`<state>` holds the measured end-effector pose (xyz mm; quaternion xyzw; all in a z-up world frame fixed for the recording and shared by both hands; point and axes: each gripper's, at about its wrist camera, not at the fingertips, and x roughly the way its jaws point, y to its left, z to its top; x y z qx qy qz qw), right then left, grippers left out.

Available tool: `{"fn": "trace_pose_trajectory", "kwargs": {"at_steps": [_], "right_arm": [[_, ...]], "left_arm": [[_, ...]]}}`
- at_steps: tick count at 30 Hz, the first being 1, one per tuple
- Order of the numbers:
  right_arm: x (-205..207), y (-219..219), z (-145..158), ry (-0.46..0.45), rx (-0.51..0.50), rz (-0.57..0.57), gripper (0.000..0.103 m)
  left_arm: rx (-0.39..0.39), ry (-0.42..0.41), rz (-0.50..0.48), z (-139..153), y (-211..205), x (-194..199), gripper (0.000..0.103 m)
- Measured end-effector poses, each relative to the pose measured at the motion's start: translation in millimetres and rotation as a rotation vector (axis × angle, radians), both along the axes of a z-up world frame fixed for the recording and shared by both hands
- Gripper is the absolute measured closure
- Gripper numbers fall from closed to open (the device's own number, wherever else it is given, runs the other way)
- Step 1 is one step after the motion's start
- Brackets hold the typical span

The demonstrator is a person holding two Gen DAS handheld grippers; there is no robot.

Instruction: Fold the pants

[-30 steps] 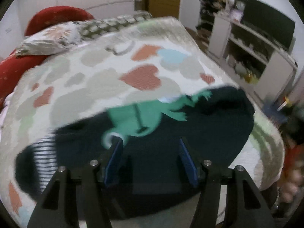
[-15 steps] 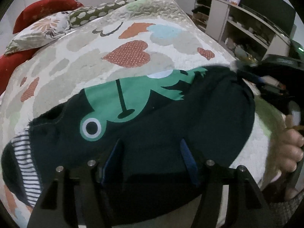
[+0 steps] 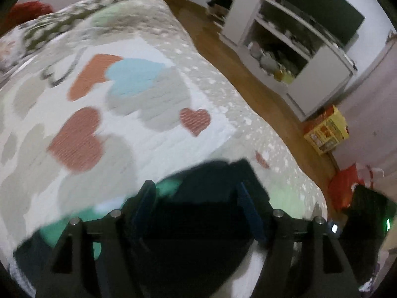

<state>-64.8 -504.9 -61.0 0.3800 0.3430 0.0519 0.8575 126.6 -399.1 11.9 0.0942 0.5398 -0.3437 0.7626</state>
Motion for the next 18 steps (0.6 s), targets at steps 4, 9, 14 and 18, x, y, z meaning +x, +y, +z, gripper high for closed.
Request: {"fn": "trace_pose_trajectory", "kwargs": {"at_steps": [4,9,14,18], "right_arm": [[6.9,8.5,2.8,-0.011,-0.03,0.051,0.037],[24.3,23.1,-0.9,0.028,-0.13,0.082,0.037],[42.7,37.1,-7.6,-0.019,-0.157,0.117,0.058],[45.4,18.4,-18.5,-0.041,0.014,0.098,0.076]], "left_arm": [[0.013,0.08,-0.065,-17.5,-31.0,13.7,0.035],[0.091,0.114,-0.111,-42.7,-52.8,18.8,0.033],[0.141,0.08,-0.156,-46.4,-63.0,12.7,0.056],[0.074,0.078,-0.141,-34.6,-48.6,12.2,0.078]]}}
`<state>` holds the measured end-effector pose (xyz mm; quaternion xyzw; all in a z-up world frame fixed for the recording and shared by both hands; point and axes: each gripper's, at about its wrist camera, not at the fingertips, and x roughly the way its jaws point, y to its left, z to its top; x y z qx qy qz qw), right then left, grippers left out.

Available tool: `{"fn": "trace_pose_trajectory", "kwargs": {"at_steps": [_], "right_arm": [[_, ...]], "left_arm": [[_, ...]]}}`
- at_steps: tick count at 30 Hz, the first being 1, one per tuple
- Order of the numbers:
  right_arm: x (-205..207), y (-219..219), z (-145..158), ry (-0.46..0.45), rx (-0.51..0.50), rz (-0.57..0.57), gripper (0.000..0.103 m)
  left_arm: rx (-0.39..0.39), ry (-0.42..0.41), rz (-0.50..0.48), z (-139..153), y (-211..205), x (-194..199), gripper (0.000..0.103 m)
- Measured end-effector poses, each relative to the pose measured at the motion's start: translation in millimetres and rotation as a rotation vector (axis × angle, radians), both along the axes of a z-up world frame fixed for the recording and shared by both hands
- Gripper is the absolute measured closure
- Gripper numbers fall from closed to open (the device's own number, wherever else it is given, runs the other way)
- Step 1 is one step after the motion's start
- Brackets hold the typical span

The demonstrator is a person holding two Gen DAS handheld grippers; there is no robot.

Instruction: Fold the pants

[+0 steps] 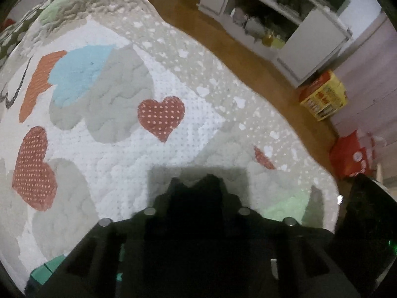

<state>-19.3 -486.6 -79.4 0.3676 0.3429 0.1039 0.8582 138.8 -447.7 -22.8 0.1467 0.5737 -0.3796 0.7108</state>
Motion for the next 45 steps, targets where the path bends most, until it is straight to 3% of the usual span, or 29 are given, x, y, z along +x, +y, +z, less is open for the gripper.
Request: {"fn": "trace_pose_trajectory", "kwargs": {"at_steps": [5,11,16,20,25,30,36,39,40,43,45], "right_arm": [[-6.6,17.6,24.6,-0.041,-0.064,0.027,0.078],[0.5,66.5,57.3,-0.112,-0.151,0.162,0.076],[15.8,119.4,54.5,-0.088,-0.184,0.343,0.055],[15.4,153.5,46.4,-0.047,-0.193,0.461,0.052],[-0.6,163.1,69.3,-0.073,-0.261,0.51,0.05],[0.2,135.5,95.5,-0.082,-0.279,0.388,0.05],[28.5,152.6,95.7,-0.023,-0.417,0.362,0.053],[42.1,166.7,85.0,0.013,-0.583,0.327,0.052],[44.9,166.9,81.8,0.022,-0.6,0.317,0.048],[63.7,154.9,60.7,0.101,-0.574,0.276,0.045],[75.9,141.6,46.7,0.135,-0.493,0.265,0.045]], "left_arm": [[-0.124,-0.031,0.098,25.5,41.7,-6.1,0.078],[-0.251,-0.065,0.279,49.8,129.8,-14.8,0.075],[-0.328,-0.064,0.467,53.3,214.9,-33.5,0.052],[-0.324,-0.106,0.604,52.8,268.7,-55.4,0.047],[-0.255,-0.166,0.725,44.6,321.2,-77.8,0.047],[-0.225,-0.173,0.77,30.1,341.5,-85.9,0.047],[-0.24,-0.179,0.715,33.0,335.1,-101.6,0.047],[-0.262,-0.187,0.672,35.6,326.1,-108.8,0.047],[-0.277,-0.178,0.653,35.3,322.6,-110.3,0.047],[-0.293,-0.168,0.612,34.0,312.5,-114.5,0.047],[-0.292,-0.165,0.601,32.7,307.0,-116.2,0.047]]}}
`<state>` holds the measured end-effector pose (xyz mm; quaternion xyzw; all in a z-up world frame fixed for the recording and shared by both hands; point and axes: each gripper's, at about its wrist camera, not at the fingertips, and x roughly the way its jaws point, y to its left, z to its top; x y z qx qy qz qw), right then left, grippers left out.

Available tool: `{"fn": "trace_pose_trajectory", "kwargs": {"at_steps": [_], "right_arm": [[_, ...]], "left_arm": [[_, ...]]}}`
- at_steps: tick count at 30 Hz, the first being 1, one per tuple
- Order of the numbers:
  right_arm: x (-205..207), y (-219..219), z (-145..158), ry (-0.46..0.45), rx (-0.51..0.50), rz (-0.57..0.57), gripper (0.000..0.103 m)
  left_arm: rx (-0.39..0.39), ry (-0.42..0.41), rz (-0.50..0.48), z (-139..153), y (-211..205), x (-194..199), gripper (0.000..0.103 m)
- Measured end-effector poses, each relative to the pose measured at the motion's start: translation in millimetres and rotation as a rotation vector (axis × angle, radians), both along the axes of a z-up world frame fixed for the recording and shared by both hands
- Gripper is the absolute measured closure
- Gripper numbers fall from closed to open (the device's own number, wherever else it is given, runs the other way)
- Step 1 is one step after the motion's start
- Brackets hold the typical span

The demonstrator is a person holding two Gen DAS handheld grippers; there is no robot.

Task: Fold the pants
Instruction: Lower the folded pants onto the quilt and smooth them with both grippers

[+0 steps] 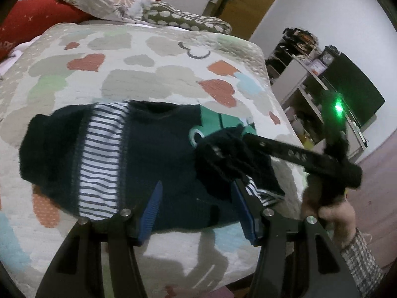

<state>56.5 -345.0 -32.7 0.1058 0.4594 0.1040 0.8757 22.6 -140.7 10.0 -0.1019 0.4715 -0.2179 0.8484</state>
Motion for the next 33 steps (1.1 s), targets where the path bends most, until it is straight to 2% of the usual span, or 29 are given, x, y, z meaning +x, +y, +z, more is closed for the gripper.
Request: {"fn": "trace_pose_trajectory", "kwargs": {"at_steps": [1,2,3,4,5,7,9,13,18,22,23,25,28,31,33], "right_arm": [[3.6,-2.6,-4.2,0.013,0.036,-0.001,0.045],[9.6,-9.0,-13.1,0.047,0.141,0.015,0.049],[11.7,-11.2,-16.9,0.066,0.211,0.033,0.069],[13.6,-17.1,-20.0,0.076,0.296,0.04,0.082],[13.8,-21.5,-19.2,0.072,0.331,0.039,0.087],[11.7,-33.6,-12.5,0.046,0.401,0.022,0.09],[9.6,-42.1,-3.6,0.014,0.392,-0.01,0.091],[11.0,-54.2,4.8,-0.028,0.292,-0.102,0.091],[14.6,-59.0,-6.2,0.018,0.216,-0.167,0.078],[-14.9,-61.6,28.7,-0.12,0.171,-0.231,0.071],[-24.5,-57.6,42.2,-0.169,0.139,-0.234,0.071],[-30.7,-49.5,53.6,-0.193,0.118,-0.201,0.071],[-18.4,-21.4,50.3,-0.129,0.123,-0.086,0.072],[-2.4,6.2,26.8,-0.033,0.158,-0.009,0.072],[9.0,25.1,4.2,0.032,0.155,0.024,0.072]], "left_arm": [[0.002,0.004,-0.002,-1.1,-2.1,-0.3,0.047],[0.002,0.008,-0.001,-1.6,-3.0,-0.5,0.047],[0.003,0.015,0.001,-3.0,-3.7,-0.1,0.047],[0.004,0.018,0.004,-3.8,-3.5,0.7,0.047],[0.008,0.024,0.012,-5.0,-3.2,2.0,0.047],[0.006,0.034,0.022,-7.0,-1.8,4.3,0.047],[-0.001,0.044,0.028,-9.1,-1.5,6.0,0.047],[0.032,0.047,0.037,-14.6,-4.3,5.4,0.047],[0.067,0.039,0.061,-18.6,2.5,5.9,0.047],[0.053,0.039,0.084,-19.3,14.4,9.4,0.047],[0.043,0.044,0.088,-19.9,17.0,9.7,0.047],[0.028,0.048,0.092,-19.4,20.0,10.0,0.047],[0.03,0.035,0.096,-16.1,23.0,6.8,0.047],[0.043,0.03,0.111,-14.7,30.6,3.8,0.047],[0.022,0.041,0.12,-14.2,40.1,1.9,0.047]]}}
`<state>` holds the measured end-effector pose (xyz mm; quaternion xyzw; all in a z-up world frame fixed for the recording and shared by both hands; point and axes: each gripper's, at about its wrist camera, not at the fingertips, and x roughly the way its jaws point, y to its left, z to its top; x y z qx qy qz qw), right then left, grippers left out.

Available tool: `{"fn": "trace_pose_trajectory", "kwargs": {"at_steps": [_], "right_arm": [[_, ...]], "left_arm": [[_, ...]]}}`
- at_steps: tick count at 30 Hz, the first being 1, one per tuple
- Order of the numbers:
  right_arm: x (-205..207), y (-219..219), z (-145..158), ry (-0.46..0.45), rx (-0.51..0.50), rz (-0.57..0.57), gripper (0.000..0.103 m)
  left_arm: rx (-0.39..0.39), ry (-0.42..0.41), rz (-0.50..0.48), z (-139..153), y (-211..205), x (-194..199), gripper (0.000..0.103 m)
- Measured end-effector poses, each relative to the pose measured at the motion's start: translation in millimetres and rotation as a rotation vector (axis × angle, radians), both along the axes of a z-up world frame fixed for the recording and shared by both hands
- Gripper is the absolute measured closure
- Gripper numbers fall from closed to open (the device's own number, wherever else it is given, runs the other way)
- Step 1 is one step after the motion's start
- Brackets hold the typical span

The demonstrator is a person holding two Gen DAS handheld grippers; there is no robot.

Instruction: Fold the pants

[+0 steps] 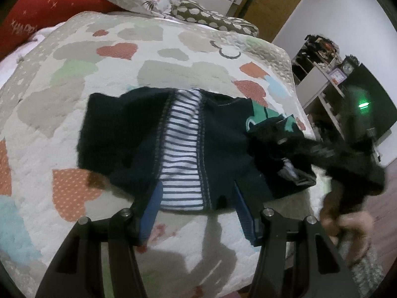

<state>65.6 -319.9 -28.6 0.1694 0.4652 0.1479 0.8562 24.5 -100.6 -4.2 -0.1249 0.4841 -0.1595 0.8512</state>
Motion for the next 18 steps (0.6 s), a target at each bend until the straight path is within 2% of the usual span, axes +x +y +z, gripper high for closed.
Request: {"fn": "trace_pose_trajectory", "kwargs": {"at_steps": [2,4,6,7,9,11,13,15,18], "right_arm": [[6.9,8.0,-16.9,0.038,0.001,0.02,0.072],[7.6,8.8,-17.2,0.031,-0.008,0.014,0.072],[6.3,4.7,-8.8,0.046,-0.005,0.023,0.072],[5.3,3.5,-5.4,0.041,-0.007,0.021,0.072],[-4.3,1.4,14.0,-0.001,-0.034,0.003,0.07],[-9.3,9.5,29.4,-0.038,-0.068,0.011,0.056],[-10.7,25.4,40.0,-0.055,-0.095,0.046,0.051],[-8.8,53.8,45.4,-0.047,-0.101,0.126,0.048],[-3.6,93.8,42.9,-0.01,-0.106,0.228,0.044]], "left_arm": [[0.0,-0.005,0.019,3.7,9.0,-2.2,0.047],[-0.028,-0.023,0.035,11.0,22.9,-5.2,0.047],[-0.047,-0.044,0.066,17.6,39.4,-7.8,0.045],[-0.045,-0.052,0.093,19.0,48.1,-8.0,0.042],[-0.042,-0.046,0.157,15.4,66.3,-7.3,0.04],[-0.051,-0.015,0.205,4.5,82.4,-4.4,0.04],[-0.069,0.026,0.231,-6.4,93.3,-3.9,0.043],[-0.102,0.051,0.242,-14.1,101.7,-5.9,0.049],[-0.114,0.052,0.261,-17.1,112.9,-11.0,0.05]]}}
